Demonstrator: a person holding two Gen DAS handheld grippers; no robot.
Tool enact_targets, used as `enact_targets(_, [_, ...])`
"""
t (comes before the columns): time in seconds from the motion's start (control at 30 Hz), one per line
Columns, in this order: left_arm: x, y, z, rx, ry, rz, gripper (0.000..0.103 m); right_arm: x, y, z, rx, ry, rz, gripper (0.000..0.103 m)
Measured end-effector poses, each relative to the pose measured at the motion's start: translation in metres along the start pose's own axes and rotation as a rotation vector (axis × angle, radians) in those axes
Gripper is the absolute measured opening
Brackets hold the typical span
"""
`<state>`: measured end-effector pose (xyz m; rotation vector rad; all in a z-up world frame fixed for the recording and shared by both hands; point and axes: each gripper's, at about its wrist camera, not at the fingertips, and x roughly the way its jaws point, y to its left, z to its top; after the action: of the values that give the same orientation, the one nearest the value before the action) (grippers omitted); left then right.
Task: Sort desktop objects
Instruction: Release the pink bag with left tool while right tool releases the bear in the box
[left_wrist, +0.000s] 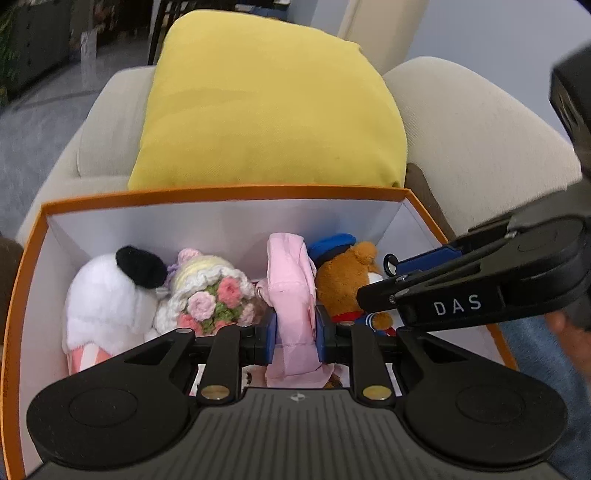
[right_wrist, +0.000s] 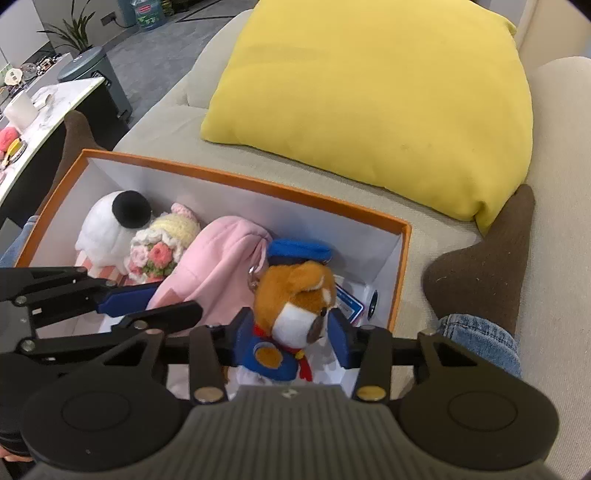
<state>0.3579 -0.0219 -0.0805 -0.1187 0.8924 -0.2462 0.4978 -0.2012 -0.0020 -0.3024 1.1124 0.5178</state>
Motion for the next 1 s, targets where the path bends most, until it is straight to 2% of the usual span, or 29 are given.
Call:
enact_targets(0.13, [0.002, -0.013, -0.002, 0.067, -0.015, 0.039, 0.024, 0.000, 0.005, -0.006, -0.113, 0.018, -0.021, 0.036])
enact_targets(0.27, [-0.001, -0.015, -0.003, 0.089, -0.022, 0.047, 0.027, -0.003, 0.012, -0.012, -0.234, 0.016, -0.032, 0.035])
enact_targets(0.33, [-0.002, -0.015, -0.003, 0.103, -0.029, 0.057, 0.029, -0.005, 0.018, -0.015, -0.318, 0.016, -0.040, 0.043])
enact_targets(0.4, [-0.004, -0.017, -0.003, 0.123, -0.035, 0.074, 0.031, -0.007, 0.023, -0.020, -0.401, 0.016, -0.046, 0.045])
enact_targets(0.57, [-0.011, -0.017, -0.007, 0.159, -0.051, 0.080, 0.037, -0.001, 0.033, -0.028, -0.565, 0.044, -0.066, 0.063])
enact_targets(0.6, [-0.014, -0.015, -0.007, 0.160, -0.054, 0.079, 0.040, 0.001, 0.037, -0.030, -0.598, 0.045, -0.073, 0.067])
enact_targets(0.63, [-0.017, -0.014, -0.007, 0.160, -0.059, 0.076, 0.041, 0.004, 0.040, -0.033, -0.621, 0.048, -0.079, 0.068])
enact_targets(0.67, [-0.021, -0.013, -0.008, 0.165, -0.064, 0.075, 0.047, 0.008, 0.042, -0.034, -0.643, 0.058, -0.086, 0.068])
enact_targets(0.8, [-0.027, -0.002, -0.009, 0.165, -0.056, 0.098, 0.049, 0.027, 0.048, -0.035, -0.697, 0.091, -0.119, 0.071])
enact_targets(0.9, [-0.023, 0.010, -0.011, 0.132, -0.012, 0.103, 0.049, 0.031, 0.048, -0.030, -0.683, 0.071, -0.095, 0.074])
enact_targets(1.0, [-0.017, 0.021, -0.013, 0.089, 0.016, 0.096, 0.043, 0.036, 0.044, -0.022, -0.636, 0.068, -0.079, 0.076])
